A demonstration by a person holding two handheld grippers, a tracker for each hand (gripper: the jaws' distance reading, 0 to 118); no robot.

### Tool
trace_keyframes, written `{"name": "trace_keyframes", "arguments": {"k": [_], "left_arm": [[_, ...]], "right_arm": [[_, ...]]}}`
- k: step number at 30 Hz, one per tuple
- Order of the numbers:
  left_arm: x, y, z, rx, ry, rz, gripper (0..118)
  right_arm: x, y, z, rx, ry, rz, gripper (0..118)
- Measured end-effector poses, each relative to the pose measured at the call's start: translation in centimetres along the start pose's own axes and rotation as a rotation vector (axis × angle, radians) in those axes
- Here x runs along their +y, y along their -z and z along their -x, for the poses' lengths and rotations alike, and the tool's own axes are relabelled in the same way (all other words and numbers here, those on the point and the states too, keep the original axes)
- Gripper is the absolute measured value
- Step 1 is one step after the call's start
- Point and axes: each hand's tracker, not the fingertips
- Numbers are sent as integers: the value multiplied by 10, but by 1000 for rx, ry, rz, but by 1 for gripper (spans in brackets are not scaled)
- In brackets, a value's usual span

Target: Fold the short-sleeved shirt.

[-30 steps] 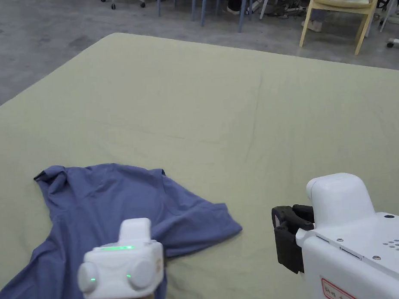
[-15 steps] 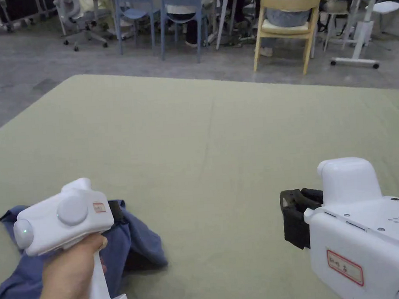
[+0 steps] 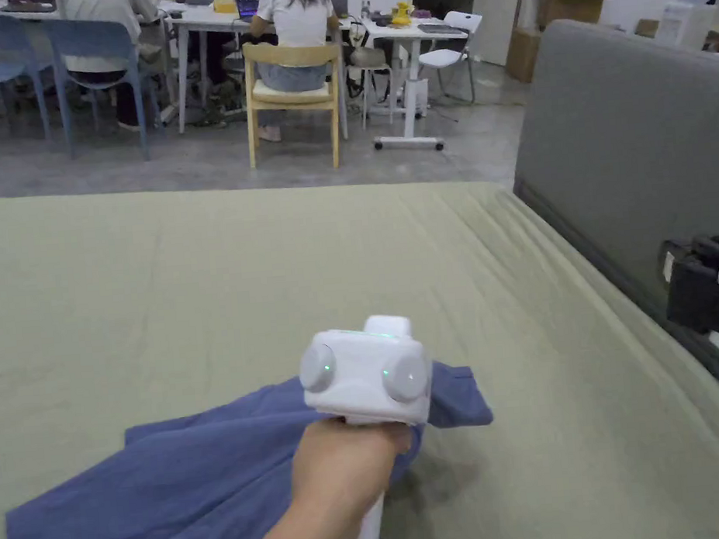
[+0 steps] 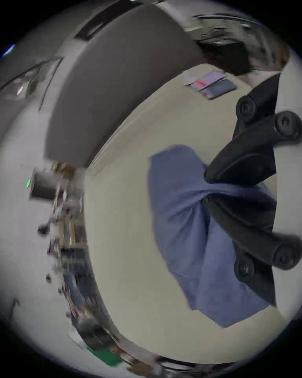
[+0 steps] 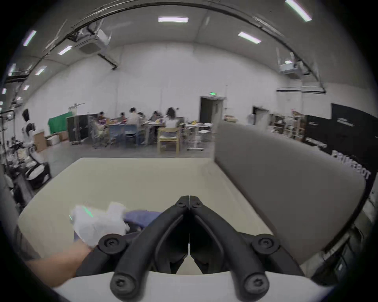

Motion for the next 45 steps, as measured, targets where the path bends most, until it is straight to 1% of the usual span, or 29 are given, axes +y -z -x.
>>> {"name": "trace_keyframes", "arguments": {"k": [3, 5, 7, 8, 9, 10, 11, 13, 14, 18, 19, 21, 23, 24, 25, 26, 27, 28, 29, 30, 32, 35, 37, 39, 40, 41, 42, 43, 45], "left_arm": [[-42, 34, -78, -72, 131, 111, 1], [-75, 57, -109, -117, 156, 216, 1], [-110, 78, -125, -123, 151, 310, 3], [-121, 85, -128, -128, 154, 333, 8], [-127, 87, -124, -167, 122, 323, 46], [-132, 82, -118, -199, 55, 303, 92], [-127, 74, -108, -243, -3, 292, 118], [-101, 42, -80, -287, -142, 156, 118], [-89, 19, -61, -307, -171, 98, 118], [-51, -112, 33, -210, -189, -234, 118], [-55, -146, 57, -133, -175, -304, 118], [-70, -200, 95, 110, -190, -399, 118], [-96, -237, 126, 337, -225, -416, 118], [-112, -246, 140, 431, -243, -393, 116], [-130, -251, 151, 477, -250, -355, 92], [-145, -253, 156, 487, -245, -342, 21], [-160, -251, 160, 494, -252, -326, 0], [-176, -247, 158, 498, -305, -305, 0], [-185, -244, 159, 492, -306, -259, 0], [-190, -235, 161, 428, -290, -235, 0], [-193, -221, 163, 385, -298, -195, 0], [-183, -196, 181, 337, -324, -191, 0], [-170, -171, 198, 294, -367, -213, 0], [-154, -136, 219, 307, -362, -212, 0], [-145, -113, 232, 348, -341, -204, 17], [-135, -89, 245, 398, -322, -157, 65], [-126, -57, 259, 423, -316, -66, 118], [-126, -32, 275, 461, -320, -17, 118], [-116, 19, 296, 417, -322, 69, 118]], "right_arm": [[-3, -14, -21, -21, 6, 3, 2], [-8, -20, -28, -27, 7, 7, 2], [-15, -22, -30, -23, 0, 22, 2], [-18, -21, -29, -19, -2, 30, 2], [-22, -20, -28, -9, -5, 41, 2], [-25, -19, -27, 2, -8, 52, 2], [-28, -18, -25, 13, -9, 60, 2], [-33, -13, -22, 47, -7, 65, 2], [-34, -11, -19, 61, -6, 64, 2], [-36, 0, -3, 151, 25, 40, 2], [-39, 4, 3, 186, 38, 35, 2], [-47, 14, 16, 232, 48, 45, 2], [-58, 25, 31, 262, 50, 57, 2], [-66, 31, 40, 274, 54, 68, 2], [-73, 38, 49, 284, 63, 85, 2], [-79, 43, 57, 298, 74, 110, 2], [-86, 50, 65, 310, 82, 139, 2], [-91, 55, 73, 322, 82, 161, 2], [-95, 59, 79, 336, 79, 175, 2], [-99, 63, 86, 354, 75, 187, 2], [-101, 71, 94, 363, 60, 199, 2], [-102, 80, 102, 363, 35, 206, 2], [-105, 89, 102, 365, 37, 224, 2], [-111, 100, 103, 365, 39, 260, 2], [-115, 106, 104, 359, 38, 276, 2], [-120, 111, 104, 352, 33, 293, 2], [-125, 118, 104, 342, 24, 313, 2], [-129, 124, 104, 331, 17, 333, 2], [-135, 134, 103, 318, 9, 366, 2]]}}
